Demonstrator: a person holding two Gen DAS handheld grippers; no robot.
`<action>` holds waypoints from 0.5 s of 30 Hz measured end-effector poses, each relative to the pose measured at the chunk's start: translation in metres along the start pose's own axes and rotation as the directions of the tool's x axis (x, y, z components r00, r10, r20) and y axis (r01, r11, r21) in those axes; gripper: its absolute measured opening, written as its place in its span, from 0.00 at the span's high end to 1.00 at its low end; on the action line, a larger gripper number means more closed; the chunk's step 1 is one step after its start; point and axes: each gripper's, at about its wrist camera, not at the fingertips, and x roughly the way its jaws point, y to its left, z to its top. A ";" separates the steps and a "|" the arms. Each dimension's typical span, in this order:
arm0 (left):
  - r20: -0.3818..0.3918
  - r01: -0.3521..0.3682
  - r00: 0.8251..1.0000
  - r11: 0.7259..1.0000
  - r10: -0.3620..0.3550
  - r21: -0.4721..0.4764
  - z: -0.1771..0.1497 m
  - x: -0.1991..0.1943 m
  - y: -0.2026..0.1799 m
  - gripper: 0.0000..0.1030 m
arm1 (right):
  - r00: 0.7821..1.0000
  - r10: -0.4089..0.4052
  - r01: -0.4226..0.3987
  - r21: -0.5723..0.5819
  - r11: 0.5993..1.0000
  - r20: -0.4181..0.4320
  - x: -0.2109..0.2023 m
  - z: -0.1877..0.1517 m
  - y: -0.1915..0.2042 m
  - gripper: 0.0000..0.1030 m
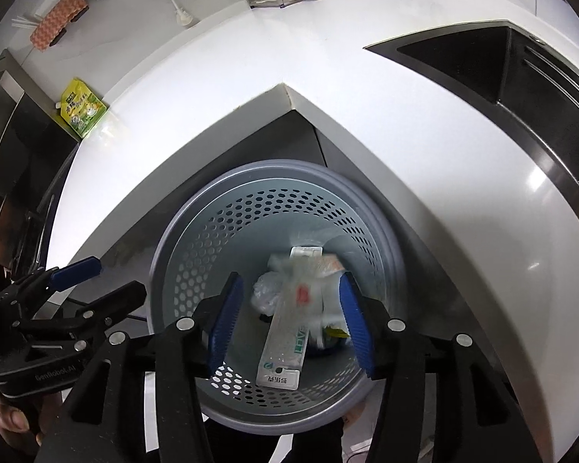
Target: Collect trash
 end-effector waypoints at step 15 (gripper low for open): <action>0.094 -0.033 0.995 0.999 0.034 -0.010 0.013 -0.044 -0.008 0.13 | 0.998 -0.055 0.055 -0.006 0.998 0.010 -0.032 -0.008 0.010 0.43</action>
